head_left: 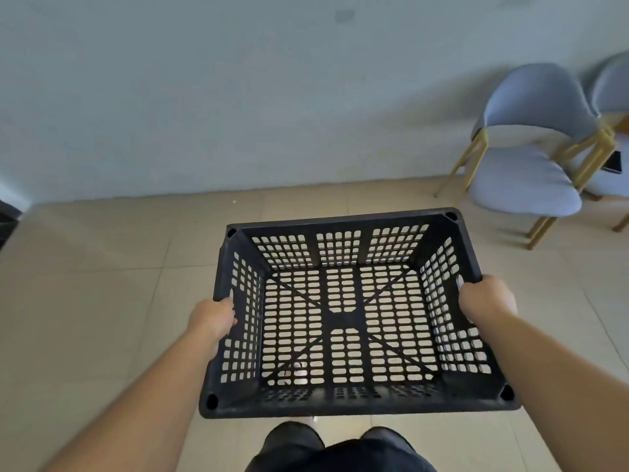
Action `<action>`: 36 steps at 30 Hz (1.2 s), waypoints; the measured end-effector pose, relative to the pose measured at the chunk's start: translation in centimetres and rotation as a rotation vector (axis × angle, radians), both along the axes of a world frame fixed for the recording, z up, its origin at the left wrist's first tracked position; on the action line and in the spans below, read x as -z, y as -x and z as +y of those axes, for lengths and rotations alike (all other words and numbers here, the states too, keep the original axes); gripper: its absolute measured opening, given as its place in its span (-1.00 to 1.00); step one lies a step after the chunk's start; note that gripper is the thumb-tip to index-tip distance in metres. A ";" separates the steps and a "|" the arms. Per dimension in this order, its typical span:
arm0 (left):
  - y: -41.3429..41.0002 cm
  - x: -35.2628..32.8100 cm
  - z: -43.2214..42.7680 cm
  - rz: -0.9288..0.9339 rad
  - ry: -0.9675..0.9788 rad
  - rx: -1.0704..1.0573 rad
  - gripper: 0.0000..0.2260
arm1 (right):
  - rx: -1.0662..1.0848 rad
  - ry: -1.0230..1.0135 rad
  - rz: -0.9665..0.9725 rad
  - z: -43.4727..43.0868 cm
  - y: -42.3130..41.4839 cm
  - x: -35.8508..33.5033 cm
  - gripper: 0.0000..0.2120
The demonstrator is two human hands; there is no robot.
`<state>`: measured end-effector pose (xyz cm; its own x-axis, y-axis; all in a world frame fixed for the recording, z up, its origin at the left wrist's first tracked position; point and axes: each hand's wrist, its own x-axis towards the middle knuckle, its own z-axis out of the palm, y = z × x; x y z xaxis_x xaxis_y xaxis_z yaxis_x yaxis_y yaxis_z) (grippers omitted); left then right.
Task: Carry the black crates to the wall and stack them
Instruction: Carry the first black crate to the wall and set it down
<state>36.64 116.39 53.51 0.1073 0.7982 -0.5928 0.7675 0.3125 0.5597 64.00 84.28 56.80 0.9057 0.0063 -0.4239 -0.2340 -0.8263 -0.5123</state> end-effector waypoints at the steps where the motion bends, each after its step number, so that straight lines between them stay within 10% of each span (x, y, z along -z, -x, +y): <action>1: -0.3 0.2 1.6 -0.009 0.001 -0.016 -0.80 | -0.015 0.005 -0.006 2.0 -0.8 0.1 -0.68; 36: -31.0 6.6 47.3 0.011 0.089 -0.041 -0.69 | -0.046 0.065 0.109 48.4 -34.0 7.8 -0.73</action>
<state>67.61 163.64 46.87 0.0683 0.7463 -0.6621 0.7590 0.3919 0.5200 98.00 132.69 49.04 0.8534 0.0164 -0.5210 -0.2465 -0.8680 -0.4310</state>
